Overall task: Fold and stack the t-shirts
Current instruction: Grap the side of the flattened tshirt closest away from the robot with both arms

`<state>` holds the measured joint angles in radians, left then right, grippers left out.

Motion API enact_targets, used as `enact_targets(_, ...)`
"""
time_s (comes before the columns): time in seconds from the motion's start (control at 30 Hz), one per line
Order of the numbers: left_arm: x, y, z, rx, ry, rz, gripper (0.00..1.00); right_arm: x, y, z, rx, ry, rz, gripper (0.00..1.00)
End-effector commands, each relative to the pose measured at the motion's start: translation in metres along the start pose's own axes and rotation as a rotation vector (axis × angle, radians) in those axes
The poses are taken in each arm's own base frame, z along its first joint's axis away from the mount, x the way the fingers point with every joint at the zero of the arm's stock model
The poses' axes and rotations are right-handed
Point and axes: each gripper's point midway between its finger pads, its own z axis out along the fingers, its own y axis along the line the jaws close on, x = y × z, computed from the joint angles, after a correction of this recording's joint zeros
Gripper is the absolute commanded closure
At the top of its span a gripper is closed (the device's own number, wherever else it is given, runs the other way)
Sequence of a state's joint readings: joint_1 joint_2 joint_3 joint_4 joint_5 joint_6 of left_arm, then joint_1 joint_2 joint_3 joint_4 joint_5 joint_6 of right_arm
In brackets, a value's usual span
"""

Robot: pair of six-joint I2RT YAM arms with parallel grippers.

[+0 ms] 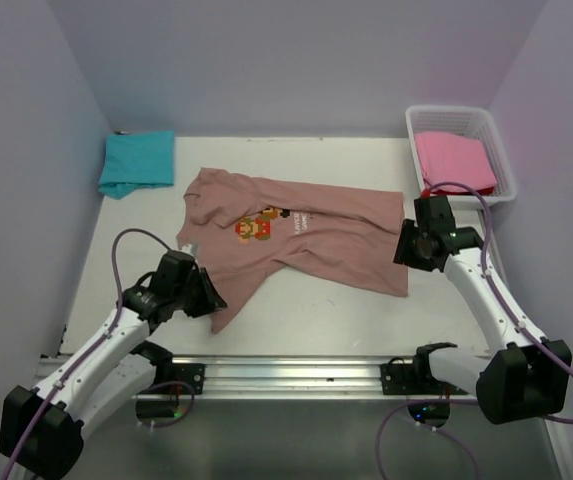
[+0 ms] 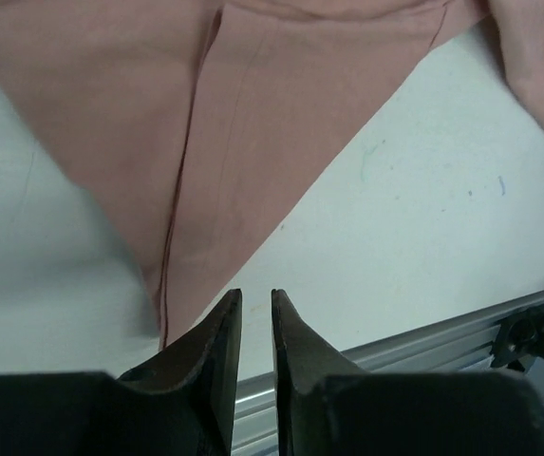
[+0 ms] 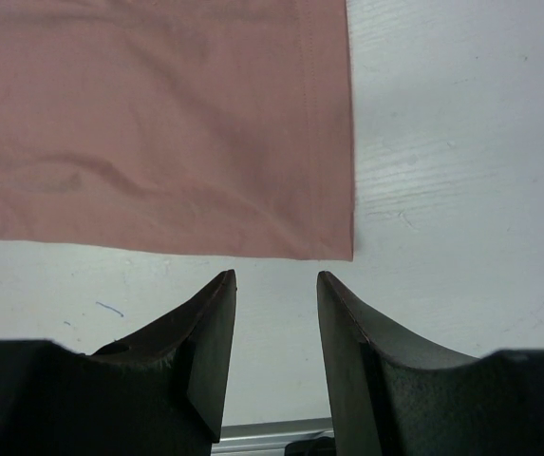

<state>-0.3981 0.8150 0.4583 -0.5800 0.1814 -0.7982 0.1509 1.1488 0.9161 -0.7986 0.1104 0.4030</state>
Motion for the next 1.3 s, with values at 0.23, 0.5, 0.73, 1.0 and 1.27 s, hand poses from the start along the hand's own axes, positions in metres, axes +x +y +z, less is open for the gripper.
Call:
enact_targets(0.23, 0.014, 0.032, -0.007, -0.264, -0.021, -0.121, 0.76, 0.006, 0.004, -0.007, -0.038, -0.003, 0.006, 0.57)
enact_targets(0.5, 0.028, 0.036, -0.004, -0.459, 0.018, -0.047, 0.69, 0.007, 0.008, -0.010, -0.063, -0.007, 0.004, 0.57)
enact_targets(0.73, 0.026, 0.030, -0.009, -0.488, -0.009, -0.060, 0.70, 0.008, 0.011, -0.008, -0.084, 0.000, 0.002, 0.57)
enact_targets(1.0, 0.039, 0.035, -0.012, -0.532, 0.014, -0.027, 0.70, 0.009, 0.014, -0.009, -0.101, -0.003, 0.000, 0.57)
enact_targets(1.27, 0.037, 0.040, -0.008, -0.575, -0.004, -0.009, 0.70, 0.010, 0.015, -0.012, -0.108, -0.003, -0.004, 0.57)
